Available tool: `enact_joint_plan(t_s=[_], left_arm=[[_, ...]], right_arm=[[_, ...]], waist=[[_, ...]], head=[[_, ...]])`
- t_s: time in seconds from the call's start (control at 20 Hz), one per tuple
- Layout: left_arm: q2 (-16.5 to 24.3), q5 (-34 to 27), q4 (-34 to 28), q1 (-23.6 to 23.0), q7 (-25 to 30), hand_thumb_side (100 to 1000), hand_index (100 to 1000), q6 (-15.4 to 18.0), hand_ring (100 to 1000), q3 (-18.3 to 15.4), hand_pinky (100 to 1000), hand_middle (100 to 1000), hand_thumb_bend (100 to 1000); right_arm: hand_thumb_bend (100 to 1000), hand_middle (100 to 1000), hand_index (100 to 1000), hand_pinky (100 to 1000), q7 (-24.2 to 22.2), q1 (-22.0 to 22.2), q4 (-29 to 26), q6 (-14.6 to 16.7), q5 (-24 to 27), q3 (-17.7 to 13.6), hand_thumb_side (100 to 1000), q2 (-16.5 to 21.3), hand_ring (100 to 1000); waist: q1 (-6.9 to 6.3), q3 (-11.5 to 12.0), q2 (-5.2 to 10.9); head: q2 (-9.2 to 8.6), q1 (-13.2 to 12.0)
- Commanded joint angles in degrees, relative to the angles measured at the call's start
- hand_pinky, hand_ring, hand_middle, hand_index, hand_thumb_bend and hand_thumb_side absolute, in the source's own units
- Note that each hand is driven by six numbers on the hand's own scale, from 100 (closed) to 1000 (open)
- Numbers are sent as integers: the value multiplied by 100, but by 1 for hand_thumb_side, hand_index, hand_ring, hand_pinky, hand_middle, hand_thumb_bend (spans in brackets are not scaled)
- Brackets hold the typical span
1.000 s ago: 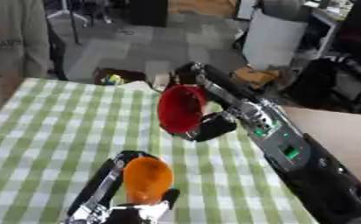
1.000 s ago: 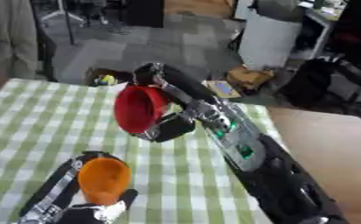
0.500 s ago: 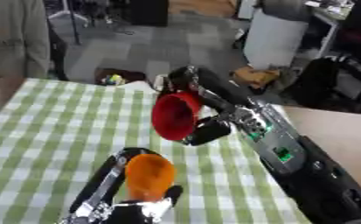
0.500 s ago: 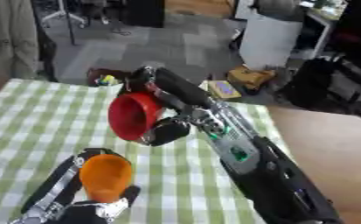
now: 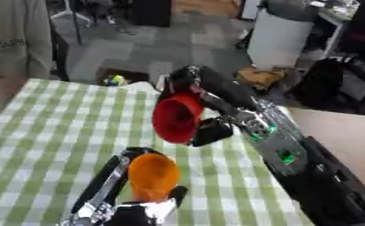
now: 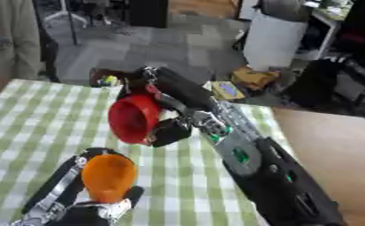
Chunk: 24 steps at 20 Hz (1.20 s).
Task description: Pour the contents of one cup into another cup.
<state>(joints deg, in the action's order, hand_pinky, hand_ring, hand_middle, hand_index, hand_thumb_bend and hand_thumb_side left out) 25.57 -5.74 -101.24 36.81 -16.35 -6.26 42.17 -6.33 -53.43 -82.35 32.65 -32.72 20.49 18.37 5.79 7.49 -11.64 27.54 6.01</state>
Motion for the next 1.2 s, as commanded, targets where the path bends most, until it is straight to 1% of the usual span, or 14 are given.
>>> enact_joint_plan(t_s=[0.05, 0.15, 0.4, 1.0, 1.2], left_arm=[[39, -47, -116, 94, -26, 195, 500, -13, 702, -86, 428, 367, 100], [38, -60, -114, 97, -38, 196, 500, -16, 702, -90, 428, 367, 100], [24, -67, -110, 116, -48, 199, 500, -29, 704, -92, 430, 369, 100], [19, -89, -155, 130, -47, 199, 501, -57, 706, -88, 431, 370, 100], [14, -95, -147, 127, -46, 201, 502, -59, 703, -81, 432, 371, 100]], right_arm=[[258, 414, 468, 667, 108, -136, -173, 57, -185, -36, 100, 130, 437], [257, 406, 469, 679, 157, -138, -203, 89, -282, -29, 100, 138, 439], [254, 338, 485, 718, 236, -144, -282, 194, -563, 5, 100, 145, 445], [249, 353, 488, 784, 457, -167, -334, 398, -1135, 39, 100, 142, 454], [248, 359, 490, 814, 541, -171, -365, 459, -1332, 49, 100, 144, 438]], waist=[[-35, 2, 96], [-33, -1, 96], [-31, -12, 95], [-37, -28, 99], [-32, -25, 100]], head=[[-77, -21], [-79, -28], [-82, -46], [-87, -65], [-86, -74]])
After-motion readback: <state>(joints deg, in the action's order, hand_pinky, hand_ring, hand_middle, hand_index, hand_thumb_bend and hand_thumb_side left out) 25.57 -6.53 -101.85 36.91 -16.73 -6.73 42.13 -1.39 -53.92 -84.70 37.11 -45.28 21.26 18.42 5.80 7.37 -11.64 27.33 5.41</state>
